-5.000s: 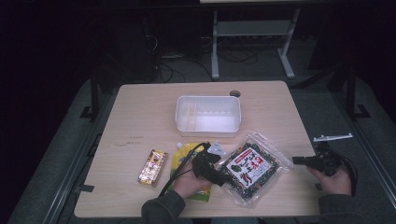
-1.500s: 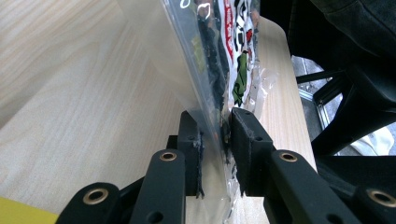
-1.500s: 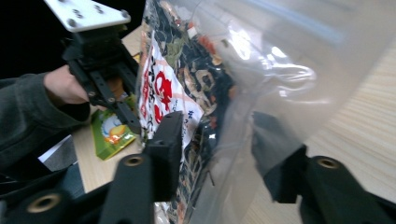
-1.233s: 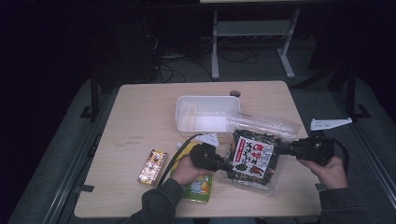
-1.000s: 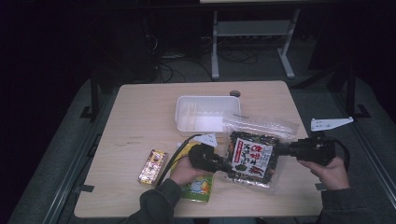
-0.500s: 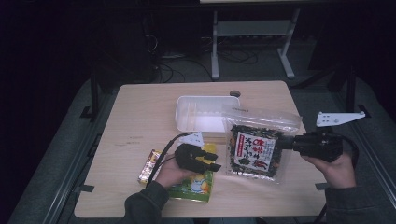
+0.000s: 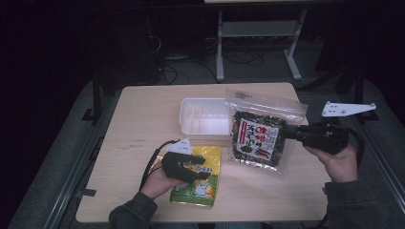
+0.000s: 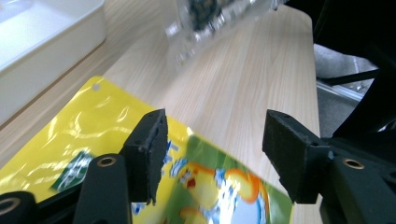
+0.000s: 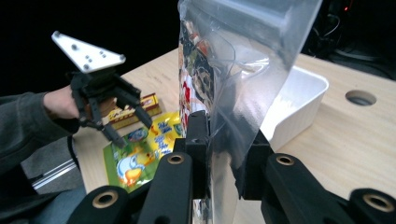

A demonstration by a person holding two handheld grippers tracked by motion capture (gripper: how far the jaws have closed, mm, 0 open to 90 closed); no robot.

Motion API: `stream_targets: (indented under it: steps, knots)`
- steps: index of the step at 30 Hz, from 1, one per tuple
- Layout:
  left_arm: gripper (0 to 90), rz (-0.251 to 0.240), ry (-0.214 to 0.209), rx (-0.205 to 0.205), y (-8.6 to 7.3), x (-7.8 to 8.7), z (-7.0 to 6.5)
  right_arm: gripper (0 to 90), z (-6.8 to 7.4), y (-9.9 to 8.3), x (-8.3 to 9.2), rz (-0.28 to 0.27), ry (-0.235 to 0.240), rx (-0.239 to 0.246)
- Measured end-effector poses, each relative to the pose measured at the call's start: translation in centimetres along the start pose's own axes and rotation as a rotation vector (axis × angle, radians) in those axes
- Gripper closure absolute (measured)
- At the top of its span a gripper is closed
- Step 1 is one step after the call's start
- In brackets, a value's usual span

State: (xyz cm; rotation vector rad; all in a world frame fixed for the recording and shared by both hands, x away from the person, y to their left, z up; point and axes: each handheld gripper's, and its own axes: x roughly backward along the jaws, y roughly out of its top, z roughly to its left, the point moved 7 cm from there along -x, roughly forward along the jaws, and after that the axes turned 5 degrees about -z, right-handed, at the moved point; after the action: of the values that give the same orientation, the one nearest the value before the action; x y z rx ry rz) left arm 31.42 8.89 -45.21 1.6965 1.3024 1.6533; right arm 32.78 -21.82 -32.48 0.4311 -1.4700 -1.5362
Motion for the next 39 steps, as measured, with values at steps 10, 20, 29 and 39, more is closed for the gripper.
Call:
stream_targets:
  steps: [10,20,29,39]
  knots:
    - [32.0,-0.011,0.045,0.01,-1.5,2.7,0.1,77.6,-0.1,3.3,-2.9,-0.026,-0.043,0.018]
    - [29.2,-0.037,0.077,0.025,-3.1,5.0,-0.3,77.6,-0.8,6.2,-6.4,-0.06,-0.095,0.059]
    - [28.0,-0.053,0.096,0.042,-4.4,5.7,-0.1,77.6,-1.7,8.1,-9.1,-0.08,-0.163,0.086]
    - [28.0,-0.057,0.093,0.049,-4.8,5.9,-0.1,77.6,-3.1,8.8,-12.6,-0.11,-0.262,0.081]
